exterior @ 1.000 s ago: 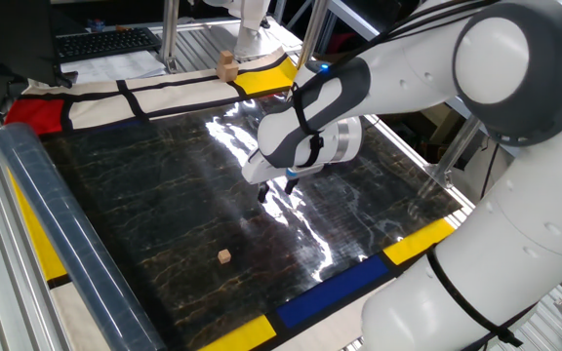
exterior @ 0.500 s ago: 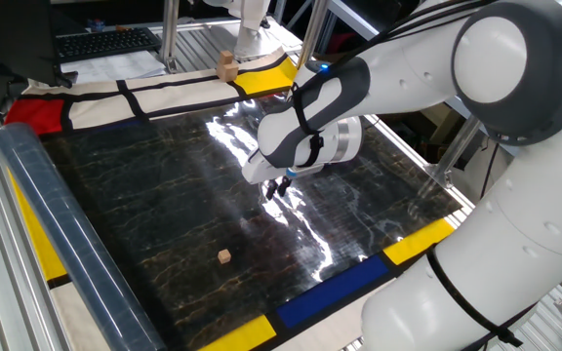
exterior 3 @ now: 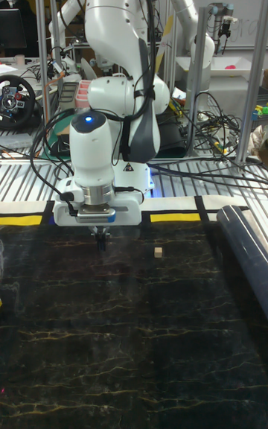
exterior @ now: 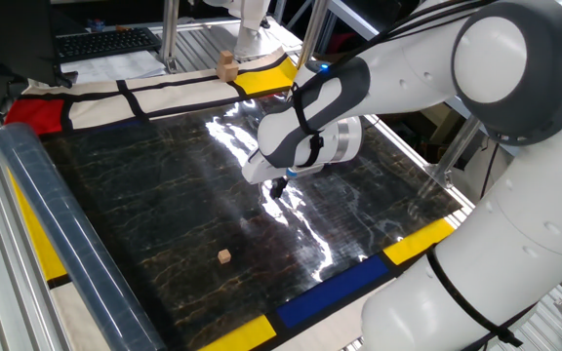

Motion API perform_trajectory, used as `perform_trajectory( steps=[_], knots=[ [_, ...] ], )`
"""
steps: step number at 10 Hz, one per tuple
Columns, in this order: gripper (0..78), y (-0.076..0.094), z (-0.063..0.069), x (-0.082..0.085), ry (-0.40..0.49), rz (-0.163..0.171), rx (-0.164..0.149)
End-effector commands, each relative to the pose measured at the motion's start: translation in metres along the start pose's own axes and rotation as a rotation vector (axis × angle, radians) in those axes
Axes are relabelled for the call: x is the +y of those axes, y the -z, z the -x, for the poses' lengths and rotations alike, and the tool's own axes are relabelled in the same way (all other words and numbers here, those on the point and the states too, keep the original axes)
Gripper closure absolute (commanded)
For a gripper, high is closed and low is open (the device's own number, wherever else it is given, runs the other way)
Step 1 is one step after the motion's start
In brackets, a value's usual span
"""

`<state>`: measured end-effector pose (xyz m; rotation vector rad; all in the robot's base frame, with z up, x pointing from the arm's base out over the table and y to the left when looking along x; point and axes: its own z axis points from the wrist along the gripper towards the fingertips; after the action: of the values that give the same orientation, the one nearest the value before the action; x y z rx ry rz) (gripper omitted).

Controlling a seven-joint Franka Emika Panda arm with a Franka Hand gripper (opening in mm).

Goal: Hold a small block with the gripper and sweep it from left to right on the table

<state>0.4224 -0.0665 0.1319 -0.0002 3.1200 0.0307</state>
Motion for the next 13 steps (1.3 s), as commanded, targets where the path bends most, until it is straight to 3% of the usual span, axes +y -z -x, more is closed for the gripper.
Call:
perform_trajectory(
  steps=[1,4,6,8,10,13],
  knots=[
    [76.5,0.001,0.001,0.0,0.059,-0.063,0.047],
    [76.5,0.004,0.0,-0.001,0.052,-0.061,0.054],
    [76.5,0.055,-0.009,-0.012,0.026,-0.039,0.06],
    [76.5,0.095,-0.027,-0.022,-0.002,-0.039,0.056],
    [76.5,0.119,-0.046,-0.035,-0.014,-0.02,0.057],
    [76.5,0.127,-0.059,-0.043,-0.024,-0.026,0.025]
  ],
)
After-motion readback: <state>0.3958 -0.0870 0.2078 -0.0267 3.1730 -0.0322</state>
